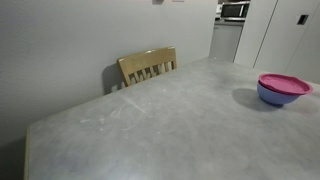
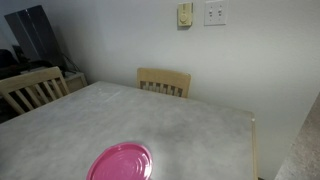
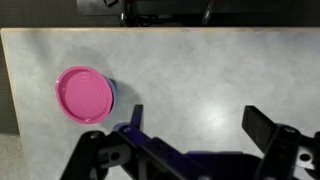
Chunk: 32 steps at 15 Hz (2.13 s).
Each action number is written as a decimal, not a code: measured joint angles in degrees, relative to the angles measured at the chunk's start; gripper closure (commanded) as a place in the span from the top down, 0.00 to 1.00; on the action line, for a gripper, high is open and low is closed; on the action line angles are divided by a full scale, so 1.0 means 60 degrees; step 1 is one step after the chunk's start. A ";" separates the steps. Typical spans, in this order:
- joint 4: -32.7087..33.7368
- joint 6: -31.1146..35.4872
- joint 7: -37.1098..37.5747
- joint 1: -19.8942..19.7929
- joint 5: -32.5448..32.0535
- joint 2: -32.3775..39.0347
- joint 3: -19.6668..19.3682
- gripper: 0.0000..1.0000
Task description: Put the pink plate on the table
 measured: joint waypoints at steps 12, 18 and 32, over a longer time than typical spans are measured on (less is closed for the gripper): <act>-0.0095 0.2031 -0.0263 -0.0142 -0.0642 0.1746 -0.0883 1.00; -0.0607 0.2967 -0.1201 -0.0400 -0.0676 0.2506 -0.1803 1.00; -0.0974 0.3462 -0.1855 -0.0915 -0.2610 0.3022 -0.2326 1.00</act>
